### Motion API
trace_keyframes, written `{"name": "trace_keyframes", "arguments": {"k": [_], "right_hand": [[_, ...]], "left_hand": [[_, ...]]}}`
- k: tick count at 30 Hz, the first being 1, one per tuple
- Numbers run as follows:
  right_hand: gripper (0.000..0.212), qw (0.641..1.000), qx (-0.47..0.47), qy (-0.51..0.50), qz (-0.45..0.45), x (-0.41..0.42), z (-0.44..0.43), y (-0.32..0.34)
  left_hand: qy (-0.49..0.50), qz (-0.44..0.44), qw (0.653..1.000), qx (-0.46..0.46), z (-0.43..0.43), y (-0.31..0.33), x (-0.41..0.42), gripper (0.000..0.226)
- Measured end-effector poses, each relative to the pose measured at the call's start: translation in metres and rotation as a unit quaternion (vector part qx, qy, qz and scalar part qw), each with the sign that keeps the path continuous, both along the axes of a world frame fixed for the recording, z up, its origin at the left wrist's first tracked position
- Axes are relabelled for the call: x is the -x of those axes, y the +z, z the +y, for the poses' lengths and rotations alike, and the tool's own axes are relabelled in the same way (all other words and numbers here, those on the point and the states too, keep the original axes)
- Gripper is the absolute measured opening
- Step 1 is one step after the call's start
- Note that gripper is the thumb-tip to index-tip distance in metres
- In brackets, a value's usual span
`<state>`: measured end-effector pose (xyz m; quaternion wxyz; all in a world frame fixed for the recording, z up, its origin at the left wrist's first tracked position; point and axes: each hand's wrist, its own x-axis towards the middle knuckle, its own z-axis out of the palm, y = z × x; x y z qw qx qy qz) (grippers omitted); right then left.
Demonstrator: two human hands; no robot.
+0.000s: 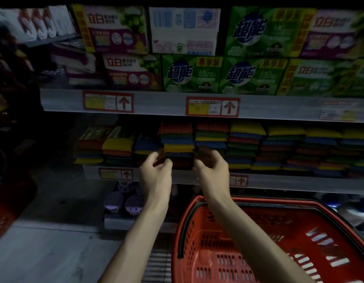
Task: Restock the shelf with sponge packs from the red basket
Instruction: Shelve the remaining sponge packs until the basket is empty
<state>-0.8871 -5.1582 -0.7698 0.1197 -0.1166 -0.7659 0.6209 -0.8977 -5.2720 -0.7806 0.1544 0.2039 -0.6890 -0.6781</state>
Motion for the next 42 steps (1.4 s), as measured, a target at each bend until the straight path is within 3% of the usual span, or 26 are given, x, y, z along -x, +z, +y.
{"name": "trace_keyframes", "arguments": {"k": [5,22,24,26,28,31,33,37,42], "right_hand": [[0.041,1.000,-0.002,0.024,-0.018,0.001,-0.006,0.005],[0.051,0.999,-0.023,0.034,0.023,-0.005,-0.015,-0.001],[0.049,0.997,-0.061,0.026,0.031,-0.009,-0.015,0.000],[0.051,0.984,-0.171,0.008,0.057,-0.013,-0.013,-0.002],[0.054,0.942,-0.319,0.016,0.099,-0.016,-0.010,-0.007],[0.059,0.866,-0.474,0.051,0.152,-0.015,-0.003,-0.016],[0.064,0.827,-0.534,0.060,0.167,-0.014,0.000,-0.021],[0.077,0.796,-0.579,0.090,0.151,-0.012,0.004,-0.029],[0.074,0.790,-0.585,0.113,0.147,-0.011,0.003,-0.029]], "left_hand": [[-0.008,0.003,1.000,0.000,-0.002,0.000,0.003,0.048],[-0.038,0.000,0.999,-0.025,-0.001,0.009,0.000,0.056],[-0.036,0.001,0.999,0.002,-0.003,0.007,-0.001,0.054],[-0.021,0.013,0.997,0.077,-0.004,0.006,-0.007,0.051],[-0.006,0.059,0.972,0.226,-0.006,0.001,-0.016,0.045],[-0.030,0.133,0.874,0.466,-0.013,-0.013,-0.020,0.045],[-0.049,0.148,0.815,0.558,-0.018,-0.022,-0.019,0.050],[-0.077,0.144,0.762,0.627,-0.021,-0.031,-0.021,0.057],[-0.076,0.141,0.752,0.640,-0.022,-0.033,-0.019,0.057]]}}
